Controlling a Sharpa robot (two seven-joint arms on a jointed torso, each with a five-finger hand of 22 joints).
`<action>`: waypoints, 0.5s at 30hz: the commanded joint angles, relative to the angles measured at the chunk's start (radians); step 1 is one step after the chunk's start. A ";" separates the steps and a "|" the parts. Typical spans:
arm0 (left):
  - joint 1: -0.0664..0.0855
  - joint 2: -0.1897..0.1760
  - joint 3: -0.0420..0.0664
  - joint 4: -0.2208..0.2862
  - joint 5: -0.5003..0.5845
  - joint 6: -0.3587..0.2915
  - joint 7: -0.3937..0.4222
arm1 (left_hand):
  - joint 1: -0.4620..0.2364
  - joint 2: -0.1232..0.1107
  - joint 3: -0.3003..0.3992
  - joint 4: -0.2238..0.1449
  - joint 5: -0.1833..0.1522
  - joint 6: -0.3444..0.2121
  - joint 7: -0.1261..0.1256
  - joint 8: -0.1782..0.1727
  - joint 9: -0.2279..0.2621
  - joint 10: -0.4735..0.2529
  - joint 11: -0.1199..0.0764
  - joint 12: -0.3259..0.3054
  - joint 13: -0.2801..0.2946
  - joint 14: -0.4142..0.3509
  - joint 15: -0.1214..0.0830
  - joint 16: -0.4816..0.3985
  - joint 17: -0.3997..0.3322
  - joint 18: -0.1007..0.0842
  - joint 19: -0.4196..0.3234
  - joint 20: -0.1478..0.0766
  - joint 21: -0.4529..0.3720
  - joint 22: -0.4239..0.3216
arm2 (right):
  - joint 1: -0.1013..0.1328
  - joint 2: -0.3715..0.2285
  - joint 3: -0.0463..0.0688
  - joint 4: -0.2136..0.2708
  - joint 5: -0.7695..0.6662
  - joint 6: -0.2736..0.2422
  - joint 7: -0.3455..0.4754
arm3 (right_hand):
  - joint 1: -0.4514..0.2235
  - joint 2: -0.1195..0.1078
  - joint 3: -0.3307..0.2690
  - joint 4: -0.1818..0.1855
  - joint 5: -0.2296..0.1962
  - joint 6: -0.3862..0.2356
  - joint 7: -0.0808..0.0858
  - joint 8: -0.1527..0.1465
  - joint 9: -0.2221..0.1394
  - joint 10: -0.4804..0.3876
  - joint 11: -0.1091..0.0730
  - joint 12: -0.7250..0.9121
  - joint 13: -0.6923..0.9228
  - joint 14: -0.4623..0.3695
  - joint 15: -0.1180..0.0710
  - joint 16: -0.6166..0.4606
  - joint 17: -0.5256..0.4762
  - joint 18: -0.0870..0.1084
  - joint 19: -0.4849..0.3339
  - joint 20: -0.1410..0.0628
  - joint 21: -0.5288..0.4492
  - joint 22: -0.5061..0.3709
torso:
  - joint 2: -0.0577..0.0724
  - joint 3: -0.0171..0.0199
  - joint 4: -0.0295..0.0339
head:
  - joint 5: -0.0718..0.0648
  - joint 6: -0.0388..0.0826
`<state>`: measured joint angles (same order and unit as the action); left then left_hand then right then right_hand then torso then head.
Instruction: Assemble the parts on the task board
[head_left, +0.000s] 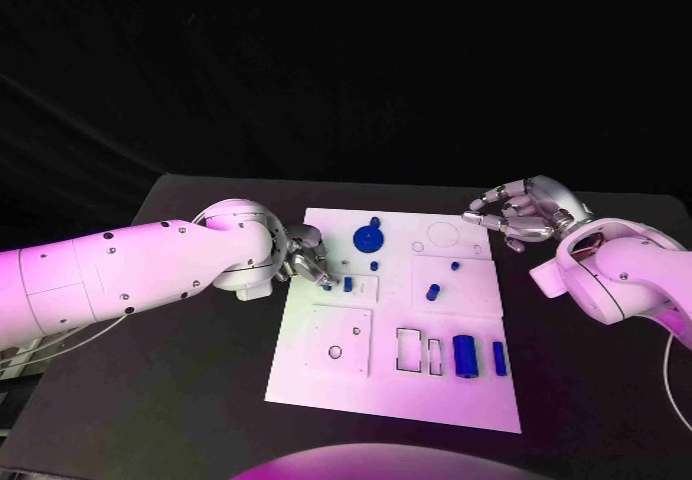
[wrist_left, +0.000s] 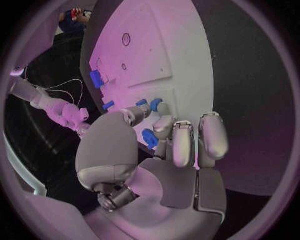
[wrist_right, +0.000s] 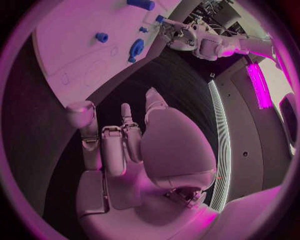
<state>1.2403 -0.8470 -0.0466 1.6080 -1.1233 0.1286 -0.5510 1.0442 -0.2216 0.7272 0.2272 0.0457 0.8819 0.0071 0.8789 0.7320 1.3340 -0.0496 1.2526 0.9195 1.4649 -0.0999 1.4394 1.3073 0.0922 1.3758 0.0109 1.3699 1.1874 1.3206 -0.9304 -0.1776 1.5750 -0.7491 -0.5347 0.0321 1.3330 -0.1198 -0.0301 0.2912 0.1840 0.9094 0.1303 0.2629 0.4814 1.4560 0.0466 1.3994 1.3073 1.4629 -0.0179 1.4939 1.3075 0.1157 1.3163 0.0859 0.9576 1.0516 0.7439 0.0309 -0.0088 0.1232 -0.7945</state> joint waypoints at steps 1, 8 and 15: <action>-0.001 0.003 0.000 0.002 0.014 0.009 0.002 | -0.011 0.000 -0.020 0.011 0.003 -0.001 0.008 -0.007 -0.001 -0.001 -0.003 0.004 0.002 0.053 -0.006 0.005 0.054 -0.011 0.005 -0.004 0.004 0.001 | -0.001 0.000 0.000 0.001 -0.004 0.001 0.006 | -0.003 0.011 -0.007 0.000 -0.001 -0.006 -0.001 0.002 0.001 -0.008 0.000 -0.004 0.089 0.068 -0.007 -0.004 0.084 0.017 0.000 -0.006 -0.005 0.000 | 0.000 0.0002 0.0001 | -0.001 0.000; -0.001 0.003 0.000 -0.002 0.015 0.002 -0.001 | -0.017 0.004 -0.065 0.036 0.004 0.001 0.009 -0.009 0.000 -0.002 -0.002 0.003 0.000 0.053 -0.006 0.006 0.055 -0.011 0.005 -0.004 0.003 0.001 | -0.001 0.000 0.000 0.001 -0.004 0.000 0.007 | -0.003 0.011 -0.008 0.001 -0.001 -0.006 -0.001 0.002 0.001 -0.008 0.000 -0.005 0.089 0.068 -0.007 -0.004 0.083 0.017 0.000 -0.006 -0.006 0.000 | 0.000 -0.0003 0.0002 | -0.001 0.002; -0.001 0.003 0.000 -0.008 0.015 -0.002 -0.003 | -0.019 0.008 -0.085 0.048 0.004 0.001 0.009 -0.011 0.001 -0.002 -0.002 0.004 0.002 0.053 -0.006 0.006 0.055 -0.011 0.006 -0.004 0.003 0.002 | -0.001 -0.001 0.000 0.001 -0.004 -0.001 0.007 | -0.006 0.011 -0.010 0.001 -0.002 -0.006 -0.001 0.002 0.001 -0.008 0.000 -0.005 0.089 0.068 -0.007 -0.004 0.082 0.017 0.000 -0.006 -0.006 0.000 | 0.000 -0.0005 0.0005 | 0.000 0.004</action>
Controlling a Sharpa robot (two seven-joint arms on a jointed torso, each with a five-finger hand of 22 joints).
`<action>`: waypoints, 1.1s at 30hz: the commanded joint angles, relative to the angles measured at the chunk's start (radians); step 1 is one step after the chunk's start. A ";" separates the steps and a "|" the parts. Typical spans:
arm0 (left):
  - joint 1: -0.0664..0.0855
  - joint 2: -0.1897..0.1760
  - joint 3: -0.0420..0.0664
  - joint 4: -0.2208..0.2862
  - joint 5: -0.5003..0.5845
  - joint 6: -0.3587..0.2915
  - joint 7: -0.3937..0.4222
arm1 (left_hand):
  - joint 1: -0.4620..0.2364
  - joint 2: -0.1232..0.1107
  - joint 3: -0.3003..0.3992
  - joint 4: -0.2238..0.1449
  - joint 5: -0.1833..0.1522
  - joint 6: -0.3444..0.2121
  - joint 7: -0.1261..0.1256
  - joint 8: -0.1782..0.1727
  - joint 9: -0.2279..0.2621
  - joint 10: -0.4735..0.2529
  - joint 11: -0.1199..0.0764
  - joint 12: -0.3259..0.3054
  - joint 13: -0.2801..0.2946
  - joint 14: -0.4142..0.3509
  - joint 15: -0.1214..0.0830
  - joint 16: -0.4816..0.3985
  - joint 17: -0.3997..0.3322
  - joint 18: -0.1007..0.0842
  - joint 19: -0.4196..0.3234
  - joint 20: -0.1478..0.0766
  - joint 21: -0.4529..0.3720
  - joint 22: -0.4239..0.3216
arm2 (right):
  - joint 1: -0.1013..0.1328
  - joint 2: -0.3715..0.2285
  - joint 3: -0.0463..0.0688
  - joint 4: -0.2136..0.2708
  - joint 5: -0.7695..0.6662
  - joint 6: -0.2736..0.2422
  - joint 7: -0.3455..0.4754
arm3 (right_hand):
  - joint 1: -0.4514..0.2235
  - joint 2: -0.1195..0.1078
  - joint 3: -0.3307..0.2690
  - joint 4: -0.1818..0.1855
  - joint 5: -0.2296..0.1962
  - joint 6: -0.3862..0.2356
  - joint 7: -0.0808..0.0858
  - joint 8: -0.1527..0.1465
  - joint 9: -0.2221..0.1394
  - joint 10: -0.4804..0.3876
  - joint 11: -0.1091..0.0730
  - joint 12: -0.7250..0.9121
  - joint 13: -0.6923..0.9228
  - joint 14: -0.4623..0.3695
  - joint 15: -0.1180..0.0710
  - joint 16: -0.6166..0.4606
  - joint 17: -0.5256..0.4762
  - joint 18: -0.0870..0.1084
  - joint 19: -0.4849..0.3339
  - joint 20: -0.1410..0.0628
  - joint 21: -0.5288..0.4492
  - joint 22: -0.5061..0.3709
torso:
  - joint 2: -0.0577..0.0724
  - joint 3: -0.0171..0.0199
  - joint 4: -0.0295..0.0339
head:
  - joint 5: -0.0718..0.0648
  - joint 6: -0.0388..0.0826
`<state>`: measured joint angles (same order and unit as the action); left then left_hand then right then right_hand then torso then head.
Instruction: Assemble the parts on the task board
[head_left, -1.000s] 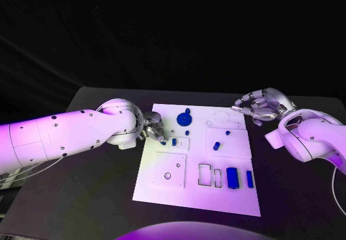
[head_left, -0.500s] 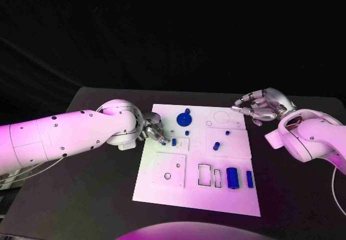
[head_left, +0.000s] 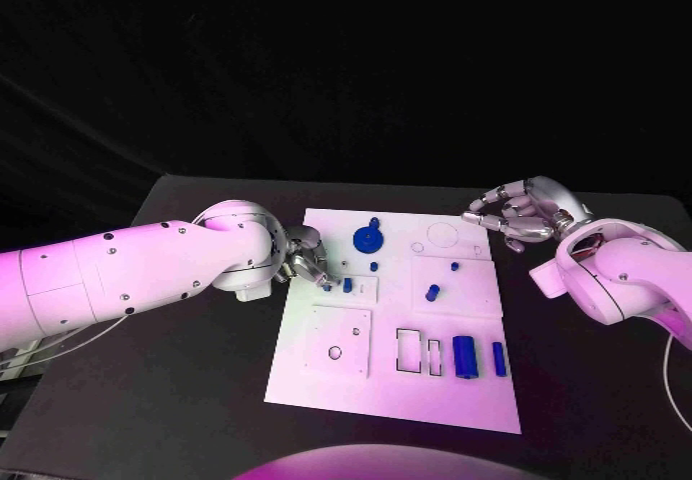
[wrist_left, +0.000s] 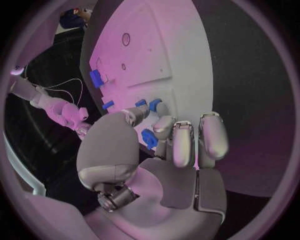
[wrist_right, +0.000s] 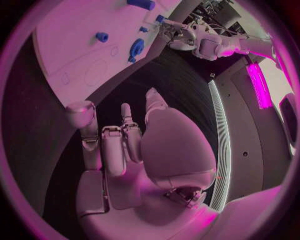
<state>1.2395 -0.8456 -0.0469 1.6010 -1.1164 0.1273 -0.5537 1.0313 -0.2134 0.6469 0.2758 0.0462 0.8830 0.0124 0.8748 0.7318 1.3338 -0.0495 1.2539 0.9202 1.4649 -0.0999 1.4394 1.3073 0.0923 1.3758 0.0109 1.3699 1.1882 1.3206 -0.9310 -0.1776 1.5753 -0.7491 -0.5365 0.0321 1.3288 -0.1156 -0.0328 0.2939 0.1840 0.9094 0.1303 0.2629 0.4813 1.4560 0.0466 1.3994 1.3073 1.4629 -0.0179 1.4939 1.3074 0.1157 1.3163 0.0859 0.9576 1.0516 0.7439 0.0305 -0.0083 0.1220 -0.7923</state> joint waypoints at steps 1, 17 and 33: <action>0.000 0.001 0.000 -0.002 0.008 0.000 -0.001 | -0.006 0.001 -0.008 0.001 0.003 0.000 0.004 -0.007 0.001 -0.002 -0.002 0.003 0.000 0.053 -0.006 0.006 0.055 -0.011 0.006 -0.004 0.004 0.002 | -0.001 0.000 0.000 0.001 -0.004 0.001 0.007 | -0.002 0.007 -0.007 -0.001 -0.002 -0.006 -0.001 0.002 0.001 -0.008 0.000 -0.005 0.089 0.068 -0.007 -0.004 0.082 0.017 0.000 -0.006 -0.006 0.000 | 0.000 0.0002 -0.0001 | 0.001 0.001; 0.000 -0.001 0.001 -0.005 0.008 -0.008 0.000 | -0.003 0.009 -0.023 0.010 0.003 0.001 0.004 -0.008 0.002 -0.002 -0.002 0.003 0.000 0.053 -0.006 0.006 0.055 -0.011 0.006 -0.004 0.003 0.002 | -0.001 -0.001 0.000 0.002 -0.004 0.001 0.007 | -0.002 0.007 -0.007 -0.001 -0.002 -0.006 -0.001 0.002 0.001 -0.008 0.000 -0.005 0.089 0.068 -0.007 -0.004 0.082 0.017 0.000 -0.006 -0.006 0.000 | 0.000 -0.0006 0.0004 | 0.001 0.001; 0.000 -0.005 0.002 -0.004 0.018 -0.019 0.006 | -0.054 0.011 -0.119 0.017 0.003 0.005 0.005 -0.013 0.003 -0.002 -0.001 0.004 0.002 0.052 -0.005 0.005 0.054 -0.011 0.007 -0.003 0.003 0.003 | -0.001 -0.001 0.000 0.001 -0.004 0.002 0.007 | -0.005 0.008 -0.009 -0.001 -0.002 -0.006 -0.001 0.003 0.002 -0.007 0.000 -0.004 0.090 0.068 -0.007 -0.004 0.084 0.017 0.001 -0.006 -0.005 0.001 | 0.001 -0.0001 -0.0002 | 0.002 0.003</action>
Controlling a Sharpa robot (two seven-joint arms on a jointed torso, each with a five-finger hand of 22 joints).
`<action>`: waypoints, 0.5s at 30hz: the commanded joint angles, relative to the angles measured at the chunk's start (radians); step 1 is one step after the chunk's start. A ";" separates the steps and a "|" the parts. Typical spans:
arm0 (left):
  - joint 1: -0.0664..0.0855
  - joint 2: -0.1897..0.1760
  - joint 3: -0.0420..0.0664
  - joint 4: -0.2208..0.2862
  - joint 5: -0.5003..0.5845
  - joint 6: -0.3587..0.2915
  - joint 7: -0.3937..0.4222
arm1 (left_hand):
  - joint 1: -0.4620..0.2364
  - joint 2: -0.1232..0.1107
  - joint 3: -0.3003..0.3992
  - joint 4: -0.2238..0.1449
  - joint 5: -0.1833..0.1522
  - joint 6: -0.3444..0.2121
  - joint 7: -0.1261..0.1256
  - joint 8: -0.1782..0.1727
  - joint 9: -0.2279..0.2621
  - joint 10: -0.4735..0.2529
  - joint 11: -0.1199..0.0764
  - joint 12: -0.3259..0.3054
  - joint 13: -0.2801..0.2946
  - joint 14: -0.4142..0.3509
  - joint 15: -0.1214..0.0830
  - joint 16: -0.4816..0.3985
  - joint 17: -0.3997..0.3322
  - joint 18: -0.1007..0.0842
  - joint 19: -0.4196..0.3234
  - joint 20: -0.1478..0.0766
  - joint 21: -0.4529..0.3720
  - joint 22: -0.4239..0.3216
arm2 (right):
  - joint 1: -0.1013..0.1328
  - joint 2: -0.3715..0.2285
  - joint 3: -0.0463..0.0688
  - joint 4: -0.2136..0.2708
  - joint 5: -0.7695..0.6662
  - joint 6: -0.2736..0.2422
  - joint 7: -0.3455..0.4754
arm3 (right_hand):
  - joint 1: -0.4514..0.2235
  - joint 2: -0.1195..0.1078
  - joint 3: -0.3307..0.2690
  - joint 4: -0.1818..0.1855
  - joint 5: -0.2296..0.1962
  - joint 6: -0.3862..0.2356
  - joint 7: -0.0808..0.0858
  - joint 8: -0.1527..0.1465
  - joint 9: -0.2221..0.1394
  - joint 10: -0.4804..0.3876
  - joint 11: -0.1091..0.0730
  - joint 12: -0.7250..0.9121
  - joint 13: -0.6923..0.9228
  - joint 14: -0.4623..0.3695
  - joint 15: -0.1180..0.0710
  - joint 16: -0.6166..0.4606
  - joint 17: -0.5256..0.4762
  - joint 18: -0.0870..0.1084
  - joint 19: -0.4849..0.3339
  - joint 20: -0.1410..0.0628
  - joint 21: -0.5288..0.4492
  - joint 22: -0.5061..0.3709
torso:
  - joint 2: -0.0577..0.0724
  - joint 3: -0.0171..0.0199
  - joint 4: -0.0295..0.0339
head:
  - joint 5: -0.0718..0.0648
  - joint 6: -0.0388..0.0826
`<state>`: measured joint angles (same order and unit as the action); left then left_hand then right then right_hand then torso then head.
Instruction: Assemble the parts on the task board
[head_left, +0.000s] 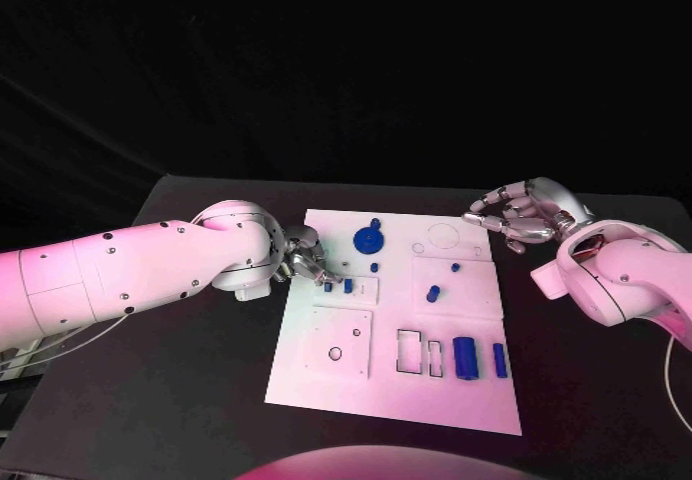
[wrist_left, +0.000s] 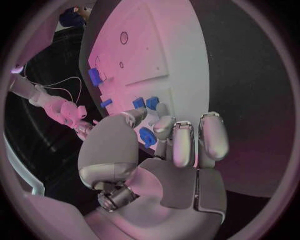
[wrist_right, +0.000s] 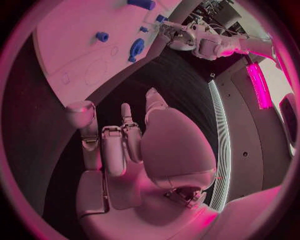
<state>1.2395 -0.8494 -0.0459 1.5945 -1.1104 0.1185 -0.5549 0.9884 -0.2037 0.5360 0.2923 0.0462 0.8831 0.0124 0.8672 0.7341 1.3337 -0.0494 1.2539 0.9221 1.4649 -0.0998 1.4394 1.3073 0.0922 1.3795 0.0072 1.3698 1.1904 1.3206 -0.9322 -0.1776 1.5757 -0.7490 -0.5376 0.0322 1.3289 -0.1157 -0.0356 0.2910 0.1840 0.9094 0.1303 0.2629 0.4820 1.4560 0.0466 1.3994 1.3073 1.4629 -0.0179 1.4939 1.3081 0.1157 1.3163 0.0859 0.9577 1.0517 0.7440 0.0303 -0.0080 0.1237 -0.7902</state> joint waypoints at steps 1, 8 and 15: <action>0.000 -0.002 0.002 0.003 0.017 -0.013 0.009 | -0.022 0.000 -0.027 0.001 0.003 0.005 0.005 -0.006 0.001 -0.001 -0.002 0.005 0.002 0.053 -0.005 0.006 0.055 -0.011 0.003 0.000 0.002 0.000 | -0.001 0.000 0.000 0.001 -0.004 0.003 0.007 | -0.005 0.008 -0.006 0.002 -0.001 -0.006 -0.001 0.003 0.001 -0.007 0.000 -0.004 0.090 0.068 -0.007 -0.004 0.083 0.017 0.001 -0.006 -0.005 0.001 | 0.001 -0.0005 -0.0008 | -0.001 0.001; -0.001 -0.015 0.004 0.016 0.038 -0.017 0.016 | -0.037 0.005 -0.052 0.000 0.003 0.005 0.003 -0.007 0.002 -0.001 -0.002 0.005 0.002 0.053 -0.006 0.006 0.055 -0.011 0.003 0.000 0.002 0.000 | -0.001 -0.001 0.000 0.001 -0.004 0.004 0.007 | -0.005 0.008 -0.006 0.002 -0.001 -0.006 -0.001 0.003 0.001 -0.007 0.000 -0.004 0.090 0.068 -0.007 -0.004 0.083 0.017 0.001 -0.006 -0.005 0.001 | 0.000 -0.0004 -0.0005 | -0.001 0.001; -0.001 -0.030 0.005 0.029 0.050 -0.003 0.019 | -0.004 0.009 -0.067 -0.005 0.003 0.002 0.002 -0.009 0.004 -0.002 -0.003 0.004 0.002 0.052 -0.007 0.006 0.055 -0.010 0.002 -0.001 0.000 -0.002 | -0.001 -0.001 0.000 0.000 -0.004 0.005 0.007 | -0.008 0.010 -0.008 0.002 -0.001 -0.006 -0.001 0.004 0.001 -0.006 0.000 -0.003 0.091 0.069 -0.007 -0.003 0.084 0.016 0.002 -0.006 -0.003 0.003 | 0.000 -0.0002 0.0007 | -0.002 -0.001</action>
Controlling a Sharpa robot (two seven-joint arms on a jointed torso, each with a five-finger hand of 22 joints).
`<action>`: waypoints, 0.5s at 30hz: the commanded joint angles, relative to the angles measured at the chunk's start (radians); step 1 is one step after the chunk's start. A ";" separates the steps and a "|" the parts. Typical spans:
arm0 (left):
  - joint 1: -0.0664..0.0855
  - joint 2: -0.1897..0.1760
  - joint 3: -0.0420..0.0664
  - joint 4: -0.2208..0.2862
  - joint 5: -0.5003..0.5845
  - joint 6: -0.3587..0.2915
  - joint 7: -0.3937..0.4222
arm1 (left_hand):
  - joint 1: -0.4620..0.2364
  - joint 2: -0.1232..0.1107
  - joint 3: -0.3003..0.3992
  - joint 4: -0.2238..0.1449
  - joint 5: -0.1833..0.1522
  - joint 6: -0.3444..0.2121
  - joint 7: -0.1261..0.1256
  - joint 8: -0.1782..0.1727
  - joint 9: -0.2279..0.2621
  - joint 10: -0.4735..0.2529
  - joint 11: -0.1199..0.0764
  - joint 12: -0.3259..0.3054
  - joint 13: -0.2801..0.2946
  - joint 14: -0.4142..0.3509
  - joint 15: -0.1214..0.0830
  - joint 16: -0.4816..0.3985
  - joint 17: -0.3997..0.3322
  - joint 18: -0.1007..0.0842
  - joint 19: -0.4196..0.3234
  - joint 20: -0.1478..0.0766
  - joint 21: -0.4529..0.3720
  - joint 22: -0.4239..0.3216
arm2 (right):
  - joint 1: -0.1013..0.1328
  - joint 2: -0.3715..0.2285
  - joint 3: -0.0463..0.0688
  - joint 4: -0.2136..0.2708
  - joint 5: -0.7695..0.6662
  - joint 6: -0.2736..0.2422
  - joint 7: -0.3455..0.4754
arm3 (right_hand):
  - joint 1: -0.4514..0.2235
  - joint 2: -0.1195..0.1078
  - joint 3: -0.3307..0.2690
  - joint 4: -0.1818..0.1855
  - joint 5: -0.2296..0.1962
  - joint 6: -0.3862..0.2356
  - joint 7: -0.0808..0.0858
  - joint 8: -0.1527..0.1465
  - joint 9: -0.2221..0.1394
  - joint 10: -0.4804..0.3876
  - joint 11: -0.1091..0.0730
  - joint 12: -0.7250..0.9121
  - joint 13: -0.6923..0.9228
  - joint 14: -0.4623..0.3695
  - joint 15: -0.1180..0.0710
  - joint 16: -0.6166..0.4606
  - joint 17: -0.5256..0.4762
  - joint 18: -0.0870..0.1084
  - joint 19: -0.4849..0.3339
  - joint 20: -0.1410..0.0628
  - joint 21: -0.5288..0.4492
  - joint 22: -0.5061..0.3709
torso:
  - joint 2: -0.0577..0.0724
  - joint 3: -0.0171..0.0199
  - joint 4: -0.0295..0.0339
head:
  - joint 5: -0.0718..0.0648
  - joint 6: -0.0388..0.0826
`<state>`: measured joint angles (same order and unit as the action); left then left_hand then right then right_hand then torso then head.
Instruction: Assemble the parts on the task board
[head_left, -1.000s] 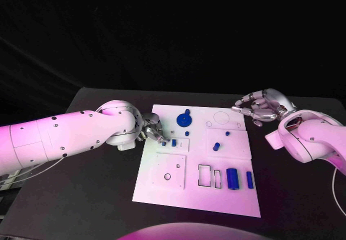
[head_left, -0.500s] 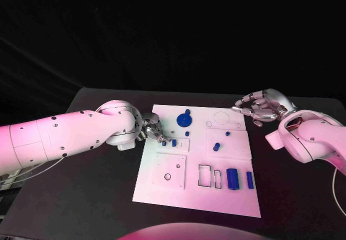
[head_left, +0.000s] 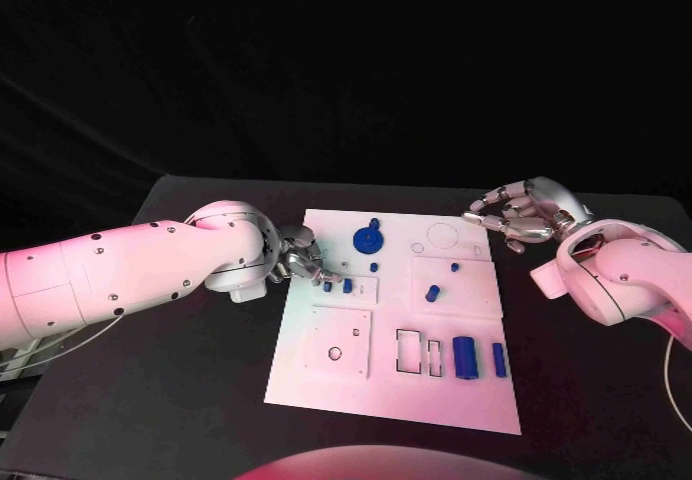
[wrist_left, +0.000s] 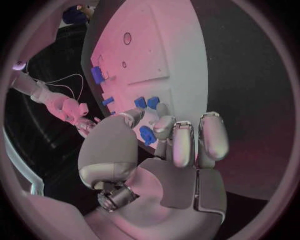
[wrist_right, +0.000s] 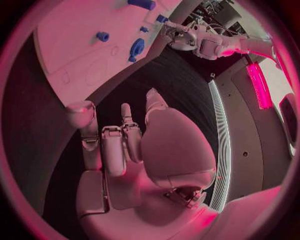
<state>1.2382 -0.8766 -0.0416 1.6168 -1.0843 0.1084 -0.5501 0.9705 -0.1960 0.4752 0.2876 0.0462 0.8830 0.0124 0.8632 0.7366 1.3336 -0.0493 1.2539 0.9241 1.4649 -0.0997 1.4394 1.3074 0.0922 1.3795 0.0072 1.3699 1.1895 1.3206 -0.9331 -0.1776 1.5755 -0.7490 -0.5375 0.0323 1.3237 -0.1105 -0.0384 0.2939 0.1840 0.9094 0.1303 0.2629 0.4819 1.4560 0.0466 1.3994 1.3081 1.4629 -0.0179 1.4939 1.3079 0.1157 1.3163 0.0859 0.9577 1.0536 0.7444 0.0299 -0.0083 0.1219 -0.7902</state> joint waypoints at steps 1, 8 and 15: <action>0.000 -0.005 0.001 0.009 0.026 0.009 0.015 | 0.016 0.002 -0.007 0.000 0.003 0.002 0.003 -0.005 0.001 -0.003 -0.003 0.004 -0.001 0.052 -0.007 0.006 0.055 -0.010 0.002 -0.001 0.000 -0.002 | -0.001 0.000 0.000 0.000 -0.004 0.005 0.007 | -0.002 0.004 -0.005 -0.001 -0.001 -0.006 -0.001 0.004 0.001 -0.006 0.000 -0.003 0.090 0.069 -0.007 -0.003 0.085 0.016 0.002 -0.006 -0.003 0.001 | -0.001 0.0002 0.0011 | 0.000 -0.001; 0.000 -0.016 0.001 0.021 0.030 0.007 0.017 | 0.056 0.007 -0.023 0.001 0.003 -0.012 0.008 -0.020 -0.004 -0.009 0.001 -0.001 -0.010 0.052 -0.004 0.005 0.054 -0.008 -0.004 0.000 -0.006 -0.010 | -0.001 0.000 0.000 0.000 -0.004 0.006 0.006 | -0.002 0.004 -0.005 -0.001 -0.001 -0.006 -0.001 0.004 0.001 -0.006 0.000 -0.003 0.090 0.069 -0.007 -0.003 0.085 0.016 0.002 -0.006 -0.003 0.001 | -0.001 0.0005 0.0003 | 0.002 -0.001; -0.001 -0.018 0.001 0.023 0.031 -0.021 0.027 | 0.095 0.017 -0.044 0.002 0.004 -0.035 0.024 -0.063 -0.028 -0.017 0.014 -0.005 -0.019 0.052 0.006 0.005 0.054 -0.007 -0.009 0.008 -0.012 -0.018 | -0.001 0.001 0.000 0.000 -0.004 0.006 0.006 | -0.004 0.006 -0.006 -0.001 -0.001 -0.006 -0.001 0.004 0.001 -0.006 0.000 -0.002 0.091 0.069 -0.007 -0.003 0.086 0.016 0.003 -0.006 -0.003 0.002 | -0.001 0.0005 0.0005 | 0.004 -0.001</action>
<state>1.2371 -0.8948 -0.0414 1.6372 -1.0642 0.1042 -0.5427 1.0559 -0.1761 0.4373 0.2896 0.0462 0.8542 0.0336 0.8033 0.7102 1.3205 -0.0371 1.2539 0.9057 1.4649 -0.0997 1.4394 1.3073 0.0922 1.3757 0.0111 1.3628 1.1729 1.3204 -0.9329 -0.1776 1.5751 -0.7490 -0.5374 0.0323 1.3237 -0.1105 -0.0384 0.2939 0.1840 0.9094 0.1303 0.2629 0.4818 1.4560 0.0466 1.3994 1.3080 1.4668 -0.0217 1.4939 1.3077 0.1157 1.3163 0.0859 0.9577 1.0544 0.7435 0.0300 -0.0078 0.1245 -0.7906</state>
